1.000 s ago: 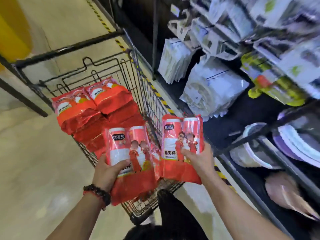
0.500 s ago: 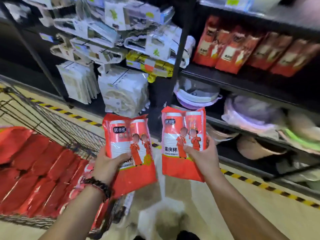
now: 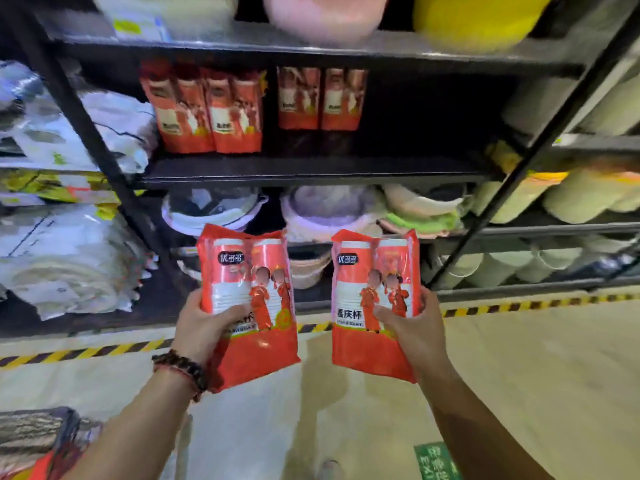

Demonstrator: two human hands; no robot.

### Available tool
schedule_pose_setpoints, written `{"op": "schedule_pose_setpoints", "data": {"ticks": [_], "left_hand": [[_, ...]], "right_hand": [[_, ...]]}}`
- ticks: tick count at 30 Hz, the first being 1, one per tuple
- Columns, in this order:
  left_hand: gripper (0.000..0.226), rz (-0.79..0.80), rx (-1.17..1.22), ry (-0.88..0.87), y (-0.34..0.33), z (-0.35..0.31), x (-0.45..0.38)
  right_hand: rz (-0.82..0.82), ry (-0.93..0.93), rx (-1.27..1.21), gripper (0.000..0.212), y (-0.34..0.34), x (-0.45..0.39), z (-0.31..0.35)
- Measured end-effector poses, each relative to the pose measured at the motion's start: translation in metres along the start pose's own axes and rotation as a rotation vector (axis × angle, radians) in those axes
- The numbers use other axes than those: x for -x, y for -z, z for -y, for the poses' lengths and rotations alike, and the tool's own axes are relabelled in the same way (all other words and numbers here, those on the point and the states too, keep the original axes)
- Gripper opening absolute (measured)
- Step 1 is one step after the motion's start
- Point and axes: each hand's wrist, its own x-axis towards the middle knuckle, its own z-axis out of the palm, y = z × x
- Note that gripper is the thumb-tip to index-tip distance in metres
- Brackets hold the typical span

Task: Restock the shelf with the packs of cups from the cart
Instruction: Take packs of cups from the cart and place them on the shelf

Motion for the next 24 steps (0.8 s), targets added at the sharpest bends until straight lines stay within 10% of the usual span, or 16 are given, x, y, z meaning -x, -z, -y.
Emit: {"op": "schedule_pose_setpoints", "data": {"ticks": [10,24], "left_hand": [[0.078,0.121,-0.148,-0.036,-0.114,-0.025,-0.044],[0.083,0.075,-0.064,-0.035,-0.144,-0.050,-0.212]], "right_hand": [[-0.134,-0.032,-0.022,0.078,0.072,-0.078,-0.007],[-0.038,0.043,0.028,0.092,-0.023,-0.229,0.069]]}}
